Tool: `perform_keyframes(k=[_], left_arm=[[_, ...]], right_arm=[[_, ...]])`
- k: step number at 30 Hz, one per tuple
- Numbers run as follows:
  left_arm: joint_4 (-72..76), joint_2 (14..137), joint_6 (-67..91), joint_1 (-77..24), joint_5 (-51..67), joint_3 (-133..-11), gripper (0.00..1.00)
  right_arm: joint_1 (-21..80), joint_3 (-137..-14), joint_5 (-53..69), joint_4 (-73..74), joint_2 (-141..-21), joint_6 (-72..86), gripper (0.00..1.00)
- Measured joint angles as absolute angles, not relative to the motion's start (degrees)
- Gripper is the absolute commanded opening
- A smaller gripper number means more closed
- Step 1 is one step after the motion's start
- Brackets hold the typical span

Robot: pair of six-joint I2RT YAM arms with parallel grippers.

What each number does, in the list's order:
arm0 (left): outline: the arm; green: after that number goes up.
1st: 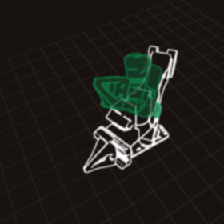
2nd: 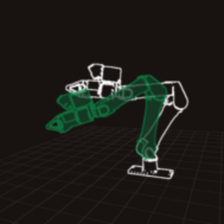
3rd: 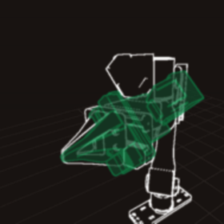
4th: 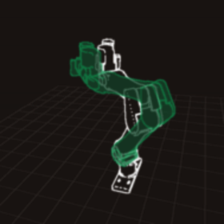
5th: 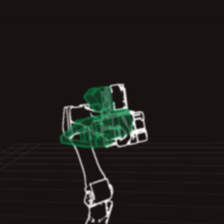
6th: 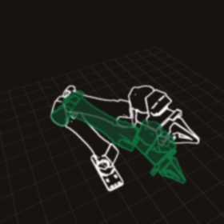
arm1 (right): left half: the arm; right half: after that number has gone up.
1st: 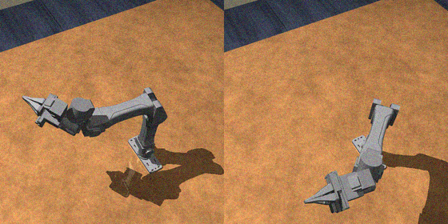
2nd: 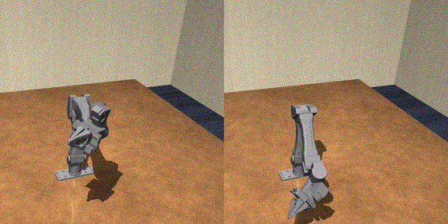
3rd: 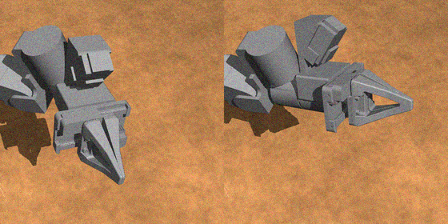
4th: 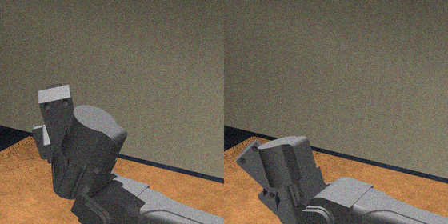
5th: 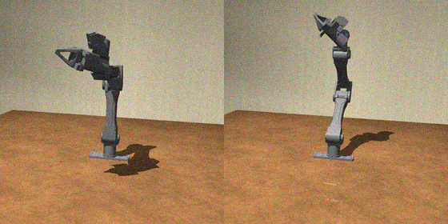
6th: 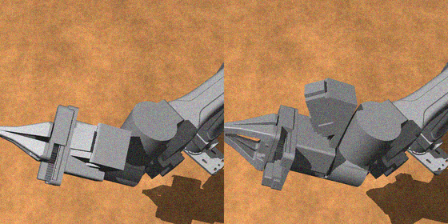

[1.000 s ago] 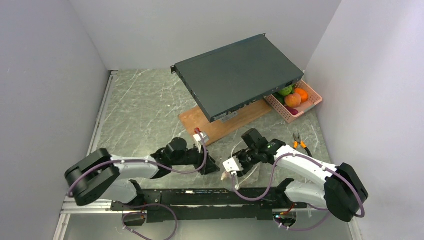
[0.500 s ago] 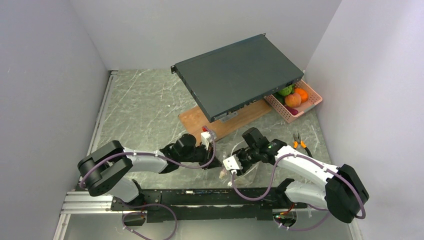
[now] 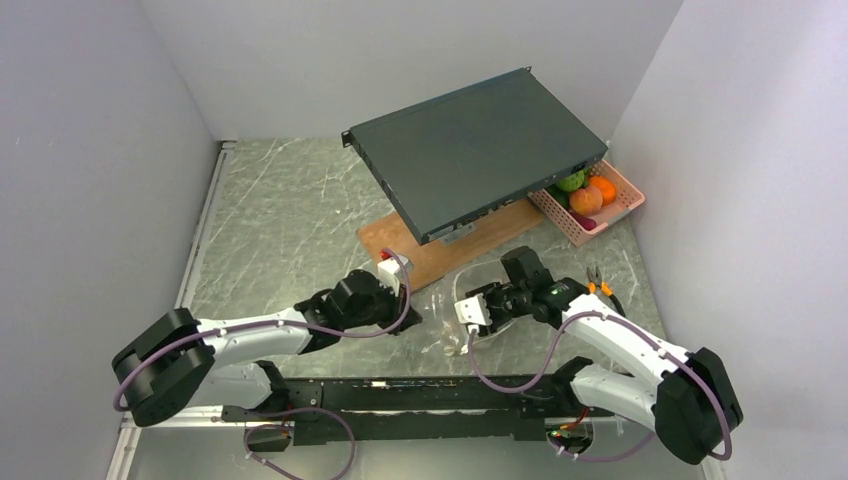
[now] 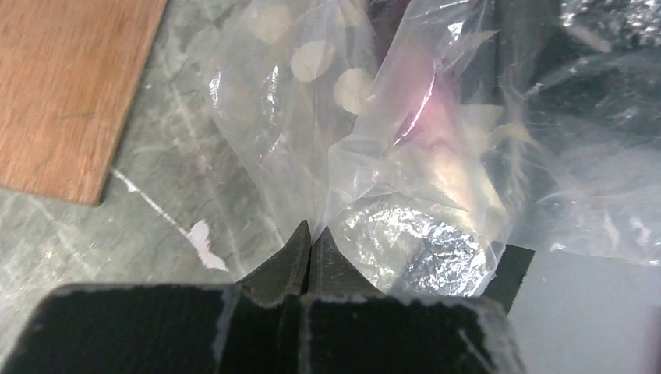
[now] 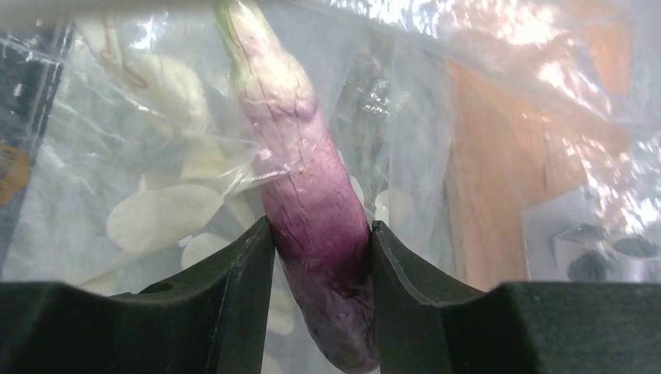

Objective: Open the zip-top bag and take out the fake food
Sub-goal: Pick up the fake vegetable from the zipper food storage bag.

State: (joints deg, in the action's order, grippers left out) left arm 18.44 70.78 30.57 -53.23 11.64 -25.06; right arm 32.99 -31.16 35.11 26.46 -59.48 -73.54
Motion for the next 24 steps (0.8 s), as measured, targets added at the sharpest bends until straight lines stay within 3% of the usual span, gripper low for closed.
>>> perform_keyframes(k=[24], left_arm=[[15.5,60.5,28.7,-53.1,4.2,-20.8,0.0]], right_arm=[[29.0,-35.2,39.9,22.5,-54.5,-60.0,0.03]])
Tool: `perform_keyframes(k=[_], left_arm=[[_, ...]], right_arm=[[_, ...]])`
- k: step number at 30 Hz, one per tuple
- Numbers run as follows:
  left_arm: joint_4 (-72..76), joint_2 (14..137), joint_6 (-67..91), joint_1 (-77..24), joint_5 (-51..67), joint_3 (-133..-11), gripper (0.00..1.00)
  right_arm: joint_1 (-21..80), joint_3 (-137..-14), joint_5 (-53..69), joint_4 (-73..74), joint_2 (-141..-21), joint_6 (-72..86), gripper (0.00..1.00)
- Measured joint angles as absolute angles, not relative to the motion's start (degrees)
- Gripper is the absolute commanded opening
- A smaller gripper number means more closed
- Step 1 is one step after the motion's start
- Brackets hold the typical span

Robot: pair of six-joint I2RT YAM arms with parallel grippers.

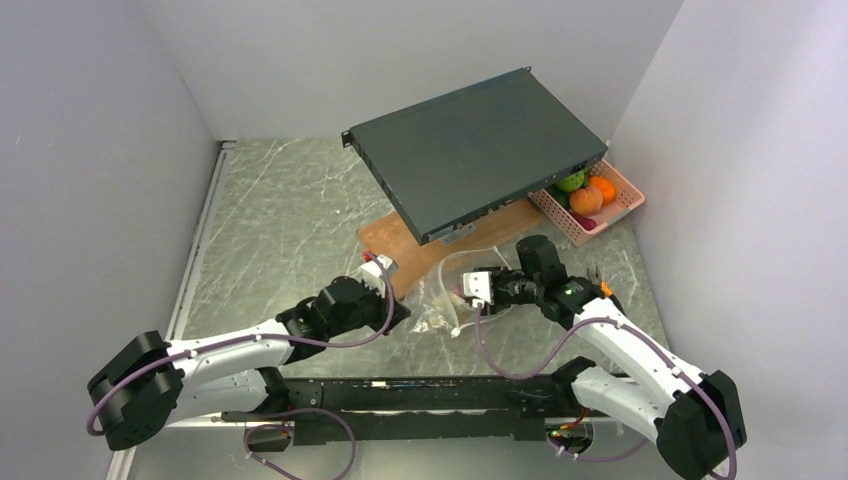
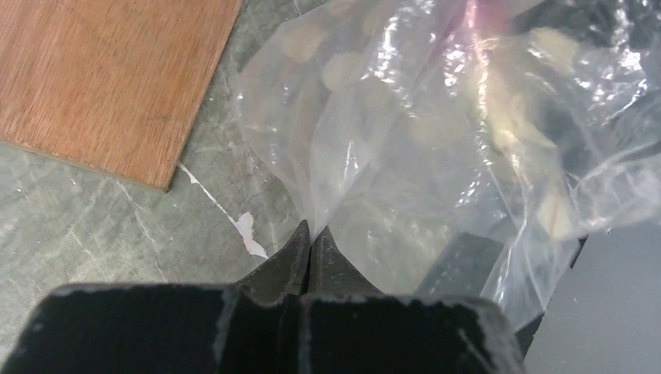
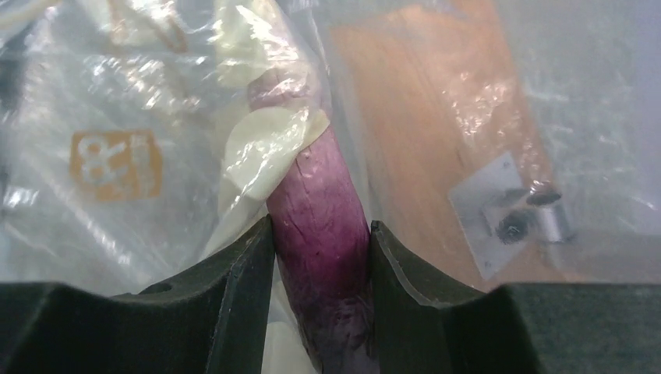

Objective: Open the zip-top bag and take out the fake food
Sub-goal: Pick up the fake vegetable from the zipper food storage bag.

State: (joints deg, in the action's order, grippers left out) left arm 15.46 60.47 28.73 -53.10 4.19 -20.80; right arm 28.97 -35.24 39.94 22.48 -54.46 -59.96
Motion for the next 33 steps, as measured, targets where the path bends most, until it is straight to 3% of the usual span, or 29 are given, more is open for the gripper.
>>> perform_keyframes(k=[3,11,18,21,26,33], left_arm=[[15.5,60.3,27.7,-53.1,4.5,-20.7,0.0],[15.1,64.3,26.0,-53.0,8.4,-20.8,0.0],[13.8,74.0,24.9,-53.0,11.8,-23.7,0.0],[13.6,74.2,23.8,-53.1,12.1,-23.7,0.0],[13.0,74.2,21.5,-53.3,12.3,-24.1,0.0],[12.4,74.3,19.2,-53.5,13.1,-24.6,0.0]], right_arm=[[29.0,-31.6,36.0,19.6,-53.9,-61.1,0.07],[33.8,-24.2,31.6,20.9,-52.8,-73.3,0.35],[35.0,-22.4,31.3,24.4,-54.4,-78.3,0.72],[34.9,-23.7,33.1,27.8,-54.4,-79.2,0.82],[33.3,-26.6,35.7,30.4,-54.4,-77.9,0.8],[32.1,-26.9,34.3,28.6,-55.7,-78.5,0.68]])
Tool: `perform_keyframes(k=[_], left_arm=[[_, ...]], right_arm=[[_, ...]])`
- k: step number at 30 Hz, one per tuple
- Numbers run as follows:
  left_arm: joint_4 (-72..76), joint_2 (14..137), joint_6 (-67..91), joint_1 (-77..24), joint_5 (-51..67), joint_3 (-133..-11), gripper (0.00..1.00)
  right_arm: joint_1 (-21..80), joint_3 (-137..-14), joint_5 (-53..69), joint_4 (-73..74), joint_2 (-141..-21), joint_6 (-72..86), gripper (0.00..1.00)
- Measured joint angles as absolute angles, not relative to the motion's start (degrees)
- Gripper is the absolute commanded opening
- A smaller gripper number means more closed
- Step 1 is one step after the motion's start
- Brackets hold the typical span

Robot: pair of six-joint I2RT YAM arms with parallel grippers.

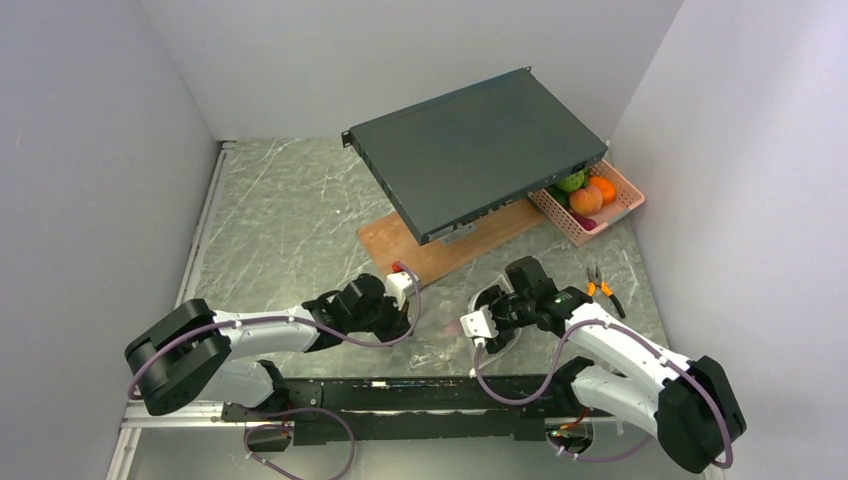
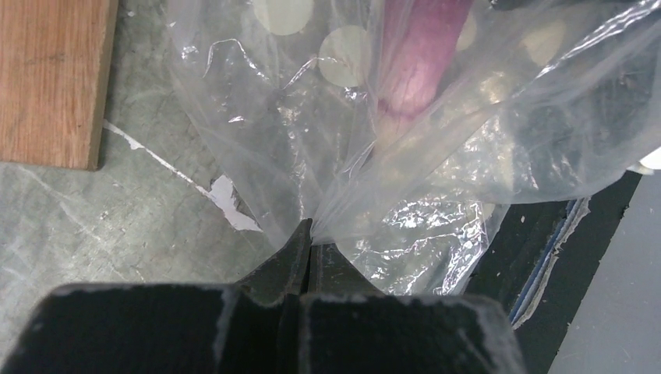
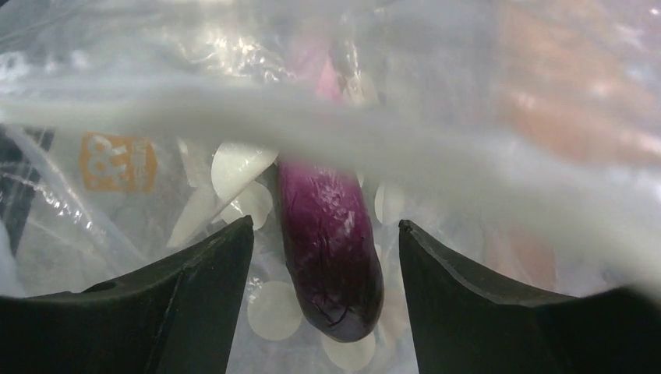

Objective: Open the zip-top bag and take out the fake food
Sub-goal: Pick up the fake vegetable from the zipper food storage bag.

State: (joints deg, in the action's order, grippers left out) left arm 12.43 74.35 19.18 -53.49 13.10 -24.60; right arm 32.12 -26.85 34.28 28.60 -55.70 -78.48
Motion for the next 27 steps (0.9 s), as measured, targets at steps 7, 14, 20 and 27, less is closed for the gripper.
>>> perform_keyframes(k=[7,14,20,27], left_arm=[[12.1,76.6,18.2,-54.4,14.5,-26.9,0.0],[11.8,78.6,17.8,-55.3,15.2,-28.2,0.0],[10.8,78.6,17.9,-55.4,13.5,-28.2,0.0],[9.1,77.0,18.7,-55.5,9.3,-28.2,0.0]], right_arm=[[32.1,-24.8,32.9,24.5,-59.0,-79.1,0.67],[32.1,-22.9,31.4,21.2,-61.0,-80.3,0.19],[31.8,-24.4,32.5,23.1,-60.1,-78.0,0.15],[31.2,-27.0,34.0,22.6,-50.8,-71.7,0.17]])
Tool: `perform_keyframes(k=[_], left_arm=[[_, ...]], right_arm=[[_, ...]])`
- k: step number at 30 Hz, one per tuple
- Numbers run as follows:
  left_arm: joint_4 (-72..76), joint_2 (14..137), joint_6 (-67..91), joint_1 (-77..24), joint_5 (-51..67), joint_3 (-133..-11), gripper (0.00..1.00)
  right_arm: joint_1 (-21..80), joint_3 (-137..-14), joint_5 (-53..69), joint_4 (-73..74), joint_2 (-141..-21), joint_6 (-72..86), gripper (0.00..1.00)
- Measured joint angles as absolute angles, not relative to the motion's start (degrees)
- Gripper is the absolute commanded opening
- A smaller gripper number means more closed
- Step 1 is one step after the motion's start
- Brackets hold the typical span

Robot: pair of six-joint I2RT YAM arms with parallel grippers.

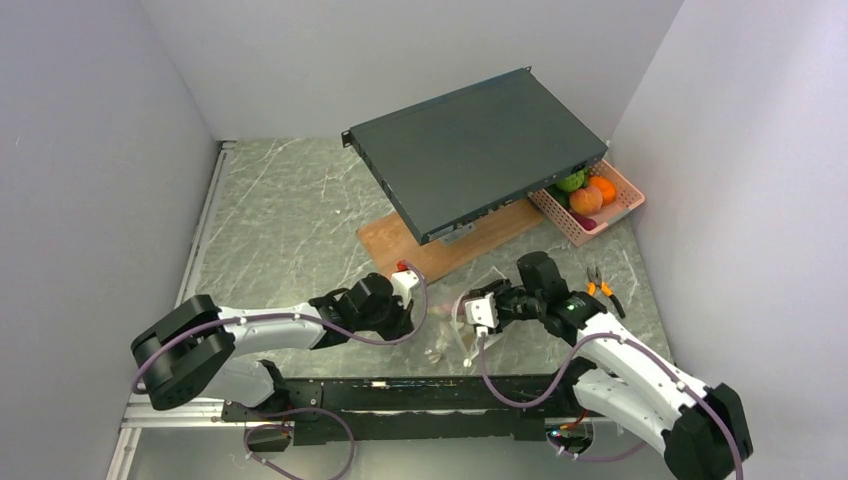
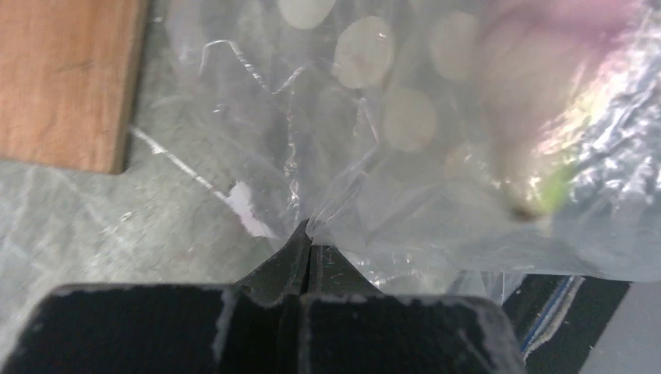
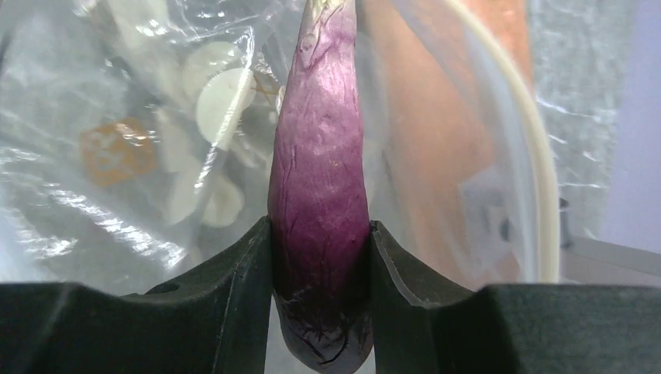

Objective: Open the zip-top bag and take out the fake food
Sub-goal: Pick up the fake vegetable from the zipper food storage bag.

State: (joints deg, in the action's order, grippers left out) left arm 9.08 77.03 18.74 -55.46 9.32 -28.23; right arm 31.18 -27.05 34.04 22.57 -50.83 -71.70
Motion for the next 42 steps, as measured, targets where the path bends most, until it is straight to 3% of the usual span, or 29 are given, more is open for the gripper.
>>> perform_keyframes(k=[14,26,32,42], left_arm=[[8.0,71.3,23.7,-51.4,3.6,-23.2,0.0],[8.9,66.0,28.3,-49.8,3.6,-20.2,0.0],[9.6,63.2,29.7,-49.6,3.4,-17.6,0.0],[9.6,62.7,29.8,-49.4,3.2,-17.3,0.0]], right_arm=[[29.2,-24.4,38.3,28.0,-35.9,-72.7,0.16],[29.2,-30.8,38.0,42.8,-39.8,-82.6,0.16],[29.1,-28.9,30.5,44.0,-39.3,-85.7,0.16],[29.0,-29.0,30.4,48.4,-35.1,-90.3,0.16]])
